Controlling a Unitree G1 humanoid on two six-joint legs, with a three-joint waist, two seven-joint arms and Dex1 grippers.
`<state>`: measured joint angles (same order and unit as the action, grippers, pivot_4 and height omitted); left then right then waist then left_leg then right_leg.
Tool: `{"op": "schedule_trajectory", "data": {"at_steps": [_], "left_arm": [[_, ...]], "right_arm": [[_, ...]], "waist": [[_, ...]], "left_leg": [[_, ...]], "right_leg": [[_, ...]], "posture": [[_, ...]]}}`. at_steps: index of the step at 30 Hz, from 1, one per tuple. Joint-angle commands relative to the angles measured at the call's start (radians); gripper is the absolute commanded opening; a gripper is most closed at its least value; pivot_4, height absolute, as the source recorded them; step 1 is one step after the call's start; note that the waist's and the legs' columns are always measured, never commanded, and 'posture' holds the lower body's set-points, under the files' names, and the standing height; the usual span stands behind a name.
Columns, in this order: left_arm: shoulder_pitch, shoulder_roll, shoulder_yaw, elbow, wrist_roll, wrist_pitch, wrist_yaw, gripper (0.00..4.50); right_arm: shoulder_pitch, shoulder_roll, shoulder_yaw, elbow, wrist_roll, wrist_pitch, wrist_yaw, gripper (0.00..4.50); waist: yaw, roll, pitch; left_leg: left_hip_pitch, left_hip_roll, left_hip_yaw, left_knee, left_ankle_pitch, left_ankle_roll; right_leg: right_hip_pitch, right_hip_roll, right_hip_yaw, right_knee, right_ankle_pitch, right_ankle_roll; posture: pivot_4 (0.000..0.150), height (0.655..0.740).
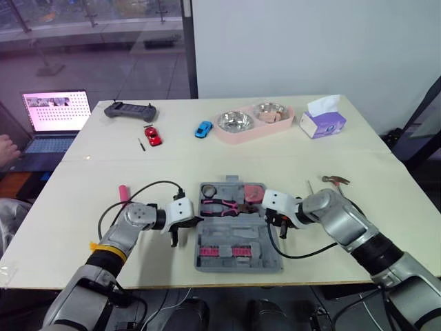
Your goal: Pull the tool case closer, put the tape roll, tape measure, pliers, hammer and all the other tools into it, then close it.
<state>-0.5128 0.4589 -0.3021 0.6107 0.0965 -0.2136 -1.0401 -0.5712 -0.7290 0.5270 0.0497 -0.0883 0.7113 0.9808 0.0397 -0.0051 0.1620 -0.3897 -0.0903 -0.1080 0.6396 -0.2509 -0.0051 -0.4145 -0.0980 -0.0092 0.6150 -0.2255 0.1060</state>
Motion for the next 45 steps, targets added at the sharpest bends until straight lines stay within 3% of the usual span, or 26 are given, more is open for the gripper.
{"op": "schedule_trajectory", "data": {"at_steps": [1, 10, 33, 45], "left_arm": [[-0.004, -0.013, -0.019, 0.037, 0.031, 0.006, 0.024, 0.07], [-0.037, -0.01, 0.0, 0.075, 0.029, 0.005, 0.038, 0.07], [0.037, 0.01, 0.007, -0.051, 0.011, 0.086, 0.017, 0.07], [0.067, 0.088, 0.05, -0.055, 0.0, 0.084, 0.023, 0.07]], "right_arm": [[-0.025, 0.017, -0.028, -0.012, -0.003, -0.021, 0.005, 0.0], [-0.038, 0.049, -0.041, 0.033, -0.024, -0.05, -0.011, 0.0], [-0.006, 0.059, -0.043, 0.024, -0.043, -0.024, 0.007, 0.0], [-0.001, 0.043, -0.062, 0.042, -0.052, -0.024, -0.011, 0.0]], "waist": [[-0.001, 0.0, 0.0], [-0.005, 0.0, 0.0], [-0.012, 0.0, 0.0], [-0.035, 0.0, 0.0]], "left_leg": [[0.0, 0.0, 0.0, 0.0, 0.0, 0.0], [0.0, 0.0, 0.0, 0.001, 0.0, 0.0], [0.0, 0.0, 0.0, 0.001, -0.001, 0.001], [0.0, 0.001, 0.0, 0.0, -0.001, 0.001]], "right_leg": [[0.0, 0.0, 0.0, 0.0, 0.0, 0.0], [0.0, 0.001, 0.0, 0.001, 0.0, 0.0], [-0.001, 0.001, 0.0, 0.001, 0.0, 0.0], [-0.002, 0.001, 0.0, 0.002, 0.0, 0.0]], "posture": [[0.15, 0.74], [0.15, 0.74], [0.15, 0.74], [0.15, 0.74]]}}
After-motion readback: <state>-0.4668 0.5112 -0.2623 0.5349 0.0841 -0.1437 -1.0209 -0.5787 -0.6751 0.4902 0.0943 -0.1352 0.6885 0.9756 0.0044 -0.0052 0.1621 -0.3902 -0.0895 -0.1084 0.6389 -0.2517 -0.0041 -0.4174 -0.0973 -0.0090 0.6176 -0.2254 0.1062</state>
